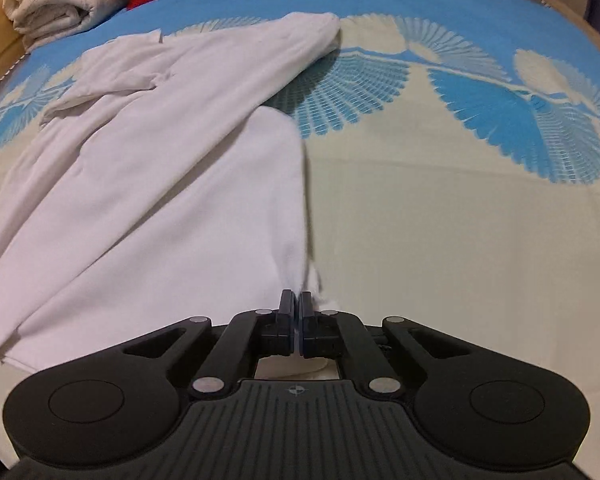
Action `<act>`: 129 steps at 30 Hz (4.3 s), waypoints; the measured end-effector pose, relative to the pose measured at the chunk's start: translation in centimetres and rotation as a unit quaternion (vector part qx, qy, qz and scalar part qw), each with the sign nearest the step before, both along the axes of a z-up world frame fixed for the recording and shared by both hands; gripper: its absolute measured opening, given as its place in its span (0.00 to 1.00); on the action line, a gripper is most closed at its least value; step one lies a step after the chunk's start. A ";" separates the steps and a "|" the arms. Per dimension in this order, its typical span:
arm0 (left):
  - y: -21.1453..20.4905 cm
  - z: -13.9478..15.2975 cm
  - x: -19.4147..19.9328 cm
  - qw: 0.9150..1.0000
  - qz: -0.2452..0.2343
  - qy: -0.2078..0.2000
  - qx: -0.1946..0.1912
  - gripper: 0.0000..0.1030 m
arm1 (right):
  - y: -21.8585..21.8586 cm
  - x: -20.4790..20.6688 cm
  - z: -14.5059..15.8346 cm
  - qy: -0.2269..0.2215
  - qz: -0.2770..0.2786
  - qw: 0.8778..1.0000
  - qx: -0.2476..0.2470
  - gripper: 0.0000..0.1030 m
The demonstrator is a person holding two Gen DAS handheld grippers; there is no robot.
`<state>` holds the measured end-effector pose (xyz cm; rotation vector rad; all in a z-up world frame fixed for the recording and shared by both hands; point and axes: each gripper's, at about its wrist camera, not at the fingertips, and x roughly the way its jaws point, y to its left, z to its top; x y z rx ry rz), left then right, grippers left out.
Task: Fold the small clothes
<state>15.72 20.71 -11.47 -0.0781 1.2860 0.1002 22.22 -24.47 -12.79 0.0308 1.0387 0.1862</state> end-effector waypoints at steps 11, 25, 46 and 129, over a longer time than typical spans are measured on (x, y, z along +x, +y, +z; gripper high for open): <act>-3.7 1.0 -2.1 0.997 -0.078 -0.012 -0.018 0.04 | -8.2 -5.9 1.8 0.048 0.019 0.999 -0.004 0.00; -5.8 1.5 -5.0 0.983 -0.179 0.003 -0.029 0.06 | -10.0 -11.2 4.8 0.024 0.043 0.997 -0.052 0.28; -6.5 -0.2 -5.7 0.975 -0.218 0.038 -0.005 0.04 | 1.8 -5.4 0.2 0.136 -0.040 0.977 0.157 0.02; -23.5 10.3 11.6 0.914 -0.234 -0.280 -0.179 0.49 | -8.8 8.5 7.1 -0.049 -0.151 0.918 0.364 0.04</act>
